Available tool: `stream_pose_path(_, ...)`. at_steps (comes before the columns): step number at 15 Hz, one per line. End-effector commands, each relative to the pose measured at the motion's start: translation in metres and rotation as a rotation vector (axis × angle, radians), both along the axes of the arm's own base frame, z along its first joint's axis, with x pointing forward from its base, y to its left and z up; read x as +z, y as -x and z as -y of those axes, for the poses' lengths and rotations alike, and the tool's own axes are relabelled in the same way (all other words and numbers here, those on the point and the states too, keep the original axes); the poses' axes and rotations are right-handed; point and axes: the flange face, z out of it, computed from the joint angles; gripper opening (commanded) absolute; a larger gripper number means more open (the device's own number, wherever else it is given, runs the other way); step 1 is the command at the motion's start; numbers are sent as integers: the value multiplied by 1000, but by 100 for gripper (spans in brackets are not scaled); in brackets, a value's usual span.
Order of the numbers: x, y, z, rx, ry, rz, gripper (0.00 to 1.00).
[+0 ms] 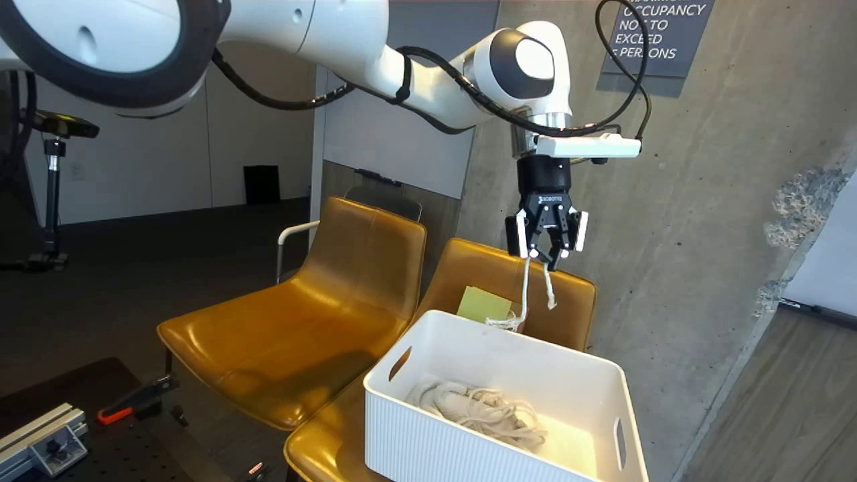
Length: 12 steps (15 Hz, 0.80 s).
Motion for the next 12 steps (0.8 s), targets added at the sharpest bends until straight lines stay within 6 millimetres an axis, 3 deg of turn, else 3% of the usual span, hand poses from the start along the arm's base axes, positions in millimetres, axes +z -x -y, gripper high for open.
stream_pose_path(1,-6,-1,5,-11,6,-15,7)
stream_pose_path(4,-14,-5,11,-18,18,-22,27)
stream_pose_path(12,-9,-6,10,-17,22,-15,27)
